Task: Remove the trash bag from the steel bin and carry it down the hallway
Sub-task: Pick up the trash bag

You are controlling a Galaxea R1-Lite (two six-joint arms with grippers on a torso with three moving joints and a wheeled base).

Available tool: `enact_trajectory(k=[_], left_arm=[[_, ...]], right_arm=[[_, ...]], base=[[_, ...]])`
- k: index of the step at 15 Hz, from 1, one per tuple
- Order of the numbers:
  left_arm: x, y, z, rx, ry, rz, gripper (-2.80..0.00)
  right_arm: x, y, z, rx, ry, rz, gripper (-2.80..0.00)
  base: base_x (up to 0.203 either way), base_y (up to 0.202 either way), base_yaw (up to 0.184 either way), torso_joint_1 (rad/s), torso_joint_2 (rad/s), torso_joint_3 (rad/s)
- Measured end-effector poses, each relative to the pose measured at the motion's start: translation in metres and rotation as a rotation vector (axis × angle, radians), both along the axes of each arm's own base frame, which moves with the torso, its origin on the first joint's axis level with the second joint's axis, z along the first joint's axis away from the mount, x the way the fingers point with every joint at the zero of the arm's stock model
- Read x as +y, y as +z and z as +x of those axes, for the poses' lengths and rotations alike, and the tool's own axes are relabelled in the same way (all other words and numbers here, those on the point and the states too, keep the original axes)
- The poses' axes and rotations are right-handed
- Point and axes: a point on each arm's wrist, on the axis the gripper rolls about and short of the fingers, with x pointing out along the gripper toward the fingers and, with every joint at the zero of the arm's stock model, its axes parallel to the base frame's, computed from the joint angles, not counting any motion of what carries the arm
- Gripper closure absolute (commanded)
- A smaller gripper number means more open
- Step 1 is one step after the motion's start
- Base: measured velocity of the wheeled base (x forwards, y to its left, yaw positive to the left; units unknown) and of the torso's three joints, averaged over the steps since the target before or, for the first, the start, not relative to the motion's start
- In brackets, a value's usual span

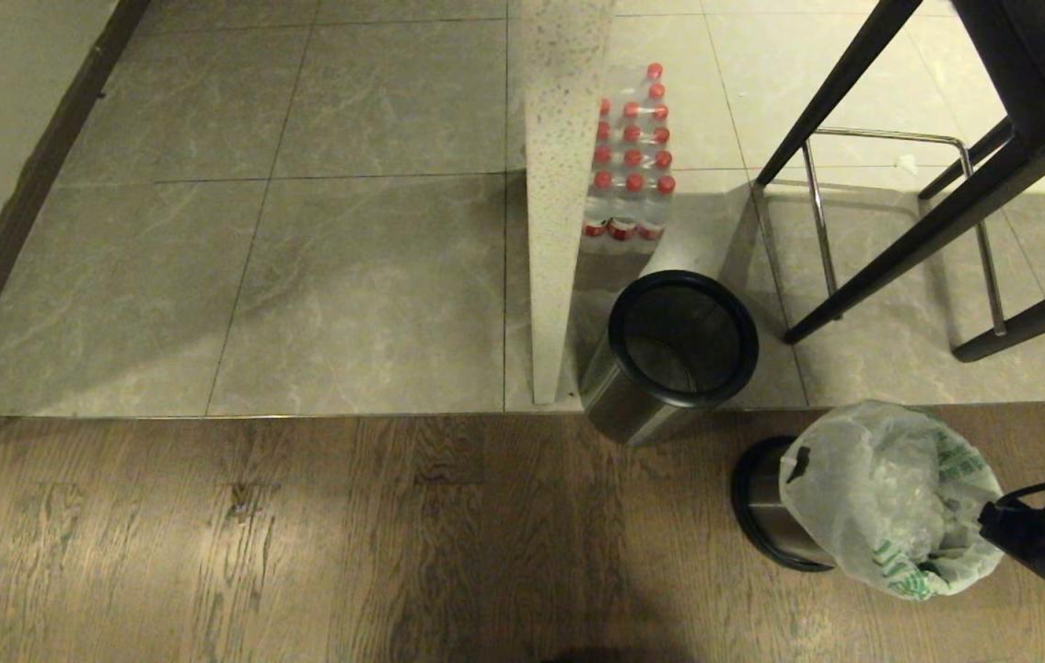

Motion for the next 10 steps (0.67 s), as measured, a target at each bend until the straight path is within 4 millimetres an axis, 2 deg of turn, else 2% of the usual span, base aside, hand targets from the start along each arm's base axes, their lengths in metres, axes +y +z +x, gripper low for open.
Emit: enact_trajectory(k=[7,8,10], left_arm=[[0.000,0.000,0.000,0.000,0.000,0.000,0.00],[0.000,0.000,0.000,0.000,0.000,0.000,0.00],[0.000,0.000,0.000,0.000,0.000,0.000,0.00]], right_arm=[[-0.005,-0.008,0.011,0.005,0.007,0.007,-2.80],[-0.005,-0.010,0.011,0.010,0.009,0.010,0.00],[-0.004,-0.011,0.012,0.013,0.011,0.011,0.00]], base=[[0.000,0.000,0.000,0.000,0.00,0.000],[0.000,0.000,0.000,0.000,0.00,0.000],[0.000,0.000,0.000,0.000,0.00,0.000]])
